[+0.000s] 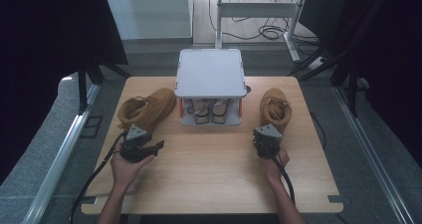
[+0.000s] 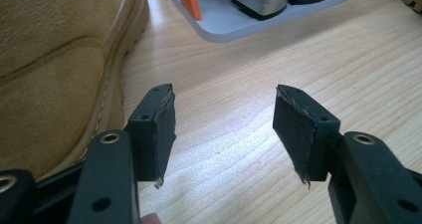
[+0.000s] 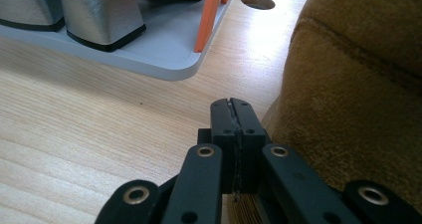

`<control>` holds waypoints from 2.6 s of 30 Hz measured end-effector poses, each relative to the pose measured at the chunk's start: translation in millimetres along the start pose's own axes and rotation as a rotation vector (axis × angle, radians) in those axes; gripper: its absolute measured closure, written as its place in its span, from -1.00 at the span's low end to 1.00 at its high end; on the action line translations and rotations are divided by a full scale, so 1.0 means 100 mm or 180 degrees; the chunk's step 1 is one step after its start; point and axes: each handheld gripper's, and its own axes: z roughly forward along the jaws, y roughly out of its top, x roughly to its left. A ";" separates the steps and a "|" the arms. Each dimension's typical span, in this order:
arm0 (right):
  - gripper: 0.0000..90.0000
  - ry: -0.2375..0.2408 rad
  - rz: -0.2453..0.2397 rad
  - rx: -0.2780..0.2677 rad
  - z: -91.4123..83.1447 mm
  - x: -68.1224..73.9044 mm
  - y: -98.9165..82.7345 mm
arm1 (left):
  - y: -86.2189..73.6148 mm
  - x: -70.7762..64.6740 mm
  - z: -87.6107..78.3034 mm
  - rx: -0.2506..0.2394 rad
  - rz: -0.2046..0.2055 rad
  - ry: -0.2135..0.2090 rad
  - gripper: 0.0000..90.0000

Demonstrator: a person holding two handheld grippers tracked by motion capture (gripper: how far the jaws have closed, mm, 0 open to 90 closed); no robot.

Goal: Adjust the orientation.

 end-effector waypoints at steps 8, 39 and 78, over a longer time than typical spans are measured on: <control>0.98 0.0022 0.0030 -0.0032 -0.01 -0.01 -0.02 | -0.01 0.01 0.03 0.0067 0.0009 -0.0018 -0.08; 0.98 0.0110 0.0168 0.0065 -0.20 -0.29 -0.11 | -0.02 0.09 0.03 0.0214 -0.0073 -0.0077 -0.10; 0.98 -0.0172 0.0443 0.0129 -0.42 -0.78 -0.28 | -0.04 0.16 -0.01 0.0179 -0.0122 -0.0070 -0.10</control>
